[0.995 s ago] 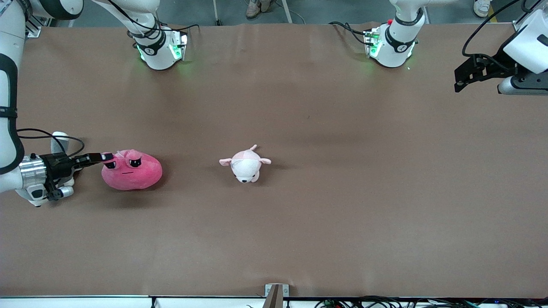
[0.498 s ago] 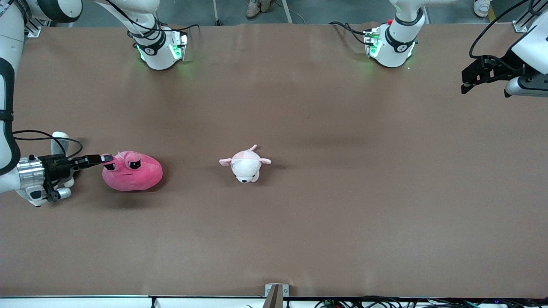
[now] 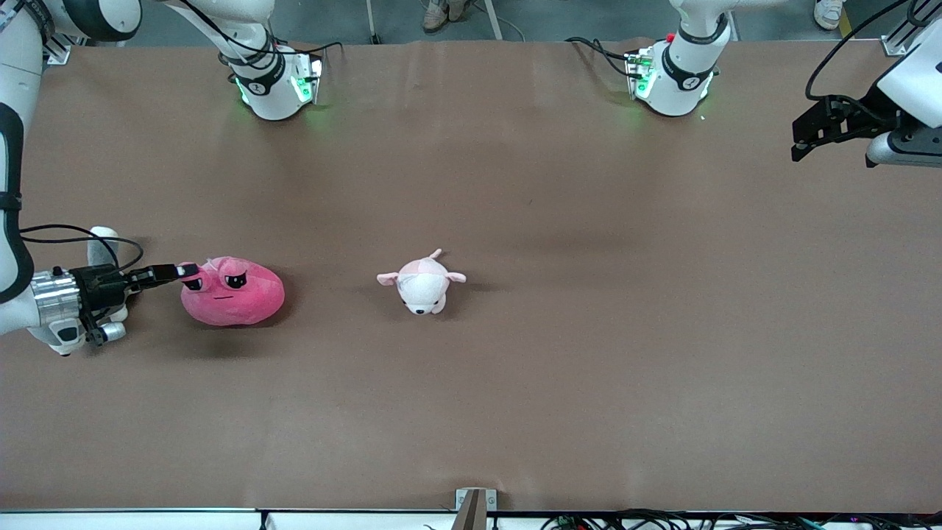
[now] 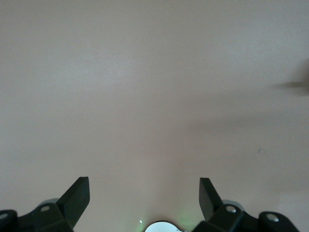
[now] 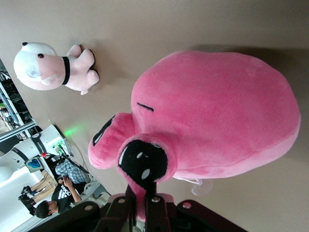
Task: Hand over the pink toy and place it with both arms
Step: 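Lower the pink plush onto the table with the right gripper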
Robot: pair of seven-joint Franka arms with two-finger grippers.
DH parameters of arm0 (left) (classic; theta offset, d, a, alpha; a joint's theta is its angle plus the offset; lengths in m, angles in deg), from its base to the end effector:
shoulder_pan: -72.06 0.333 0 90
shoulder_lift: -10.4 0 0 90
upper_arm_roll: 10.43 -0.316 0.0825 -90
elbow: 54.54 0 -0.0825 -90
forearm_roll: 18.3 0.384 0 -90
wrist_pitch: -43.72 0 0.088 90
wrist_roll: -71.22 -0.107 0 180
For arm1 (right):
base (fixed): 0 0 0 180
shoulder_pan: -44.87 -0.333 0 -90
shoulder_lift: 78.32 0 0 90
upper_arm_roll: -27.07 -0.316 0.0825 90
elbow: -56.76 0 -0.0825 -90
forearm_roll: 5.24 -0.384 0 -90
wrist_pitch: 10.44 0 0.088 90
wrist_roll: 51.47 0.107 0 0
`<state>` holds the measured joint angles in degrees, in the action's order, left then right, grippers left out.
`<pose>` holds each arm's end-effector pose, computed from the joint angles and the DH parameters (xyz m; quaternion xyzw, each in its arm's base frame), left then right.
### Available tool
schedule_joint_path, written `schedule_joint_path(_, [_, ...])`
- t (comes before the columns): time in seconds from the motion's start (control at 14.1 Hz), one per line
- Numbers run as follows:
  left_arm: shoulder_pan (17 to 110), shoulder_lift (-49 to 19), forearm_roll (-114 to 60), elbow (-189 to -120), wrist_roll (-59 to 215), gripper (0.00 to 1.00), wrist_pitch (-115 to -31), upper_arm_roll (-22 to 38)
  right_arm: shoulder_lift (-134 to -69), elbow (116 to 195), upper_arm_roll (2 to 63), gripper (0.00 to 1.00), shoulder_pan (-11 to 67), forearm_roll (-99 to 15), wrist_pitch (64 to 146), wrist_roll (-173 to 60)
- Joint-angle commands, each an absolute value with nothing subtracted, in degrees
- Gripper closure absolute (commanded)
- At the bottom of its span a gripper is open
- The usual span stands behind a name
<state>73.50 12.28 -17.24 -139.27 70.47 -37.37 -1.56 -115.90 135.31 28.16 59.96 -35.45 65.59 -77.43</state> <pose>0.5233 -0.0677 0.6714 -0.9974 0.0699 0.0148 0.0126 0.6375 -0.1170 0.3141 -0.9076 -0.0498 0.2181 0.3554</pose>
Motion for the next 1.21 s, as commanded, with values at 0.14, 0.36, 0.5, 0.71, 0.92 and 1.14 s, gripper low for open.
schedule_joint_path(0.14, [74.08, 14.10, -17.77, -140.94, 69.20, 0.00, -38.10, -1.11, -117.08, 134.36, 26.90, 1.00, 60.60, -36.79, 64.45, -77.84])
schedule_joint_path(0.36, [74.08, 14.18, -17.77, -140.94, 69.20, 0.00, -38.19, -1.02, -117.17, 134.45, 26.81, 1.00, 60.52, -38.28, 62.70, -77.84])
schedule_joint_path(0.5, [74.08, 14.18, -17.68, -141.03, 69.20, 0.00, -38.10, -1.02, -117.60, 134.45, 26.90, 0.99, 60.60, -38.99, 61.81, -77.93])
schedule_joint_path(0.71, [73.99, 14.80, -17.68, -141.11, 69.20, 0.00, -37.93, -1.02, -118.39, 134.45, 26.90, 0.99, 60.52, -39.25, 61.90, -78.10])
schedule_joint_path(0.92, [73.99, 14.89, -17.59, -141.20, 69.20, 0.00, -37.84, -1.02, -118.92, 134.45, 26.90, 0.99, 60.08, -39.25, 61.99, -78.02])
schedule_joint_path(1.14, [73.99, 14.89, -17.59, -141.29, 69.20, 0.00, -37.84, -1.02, -118.92, 134.45, 26.81, 0.99, 60.08, -39.25, 61.90, -78.02])
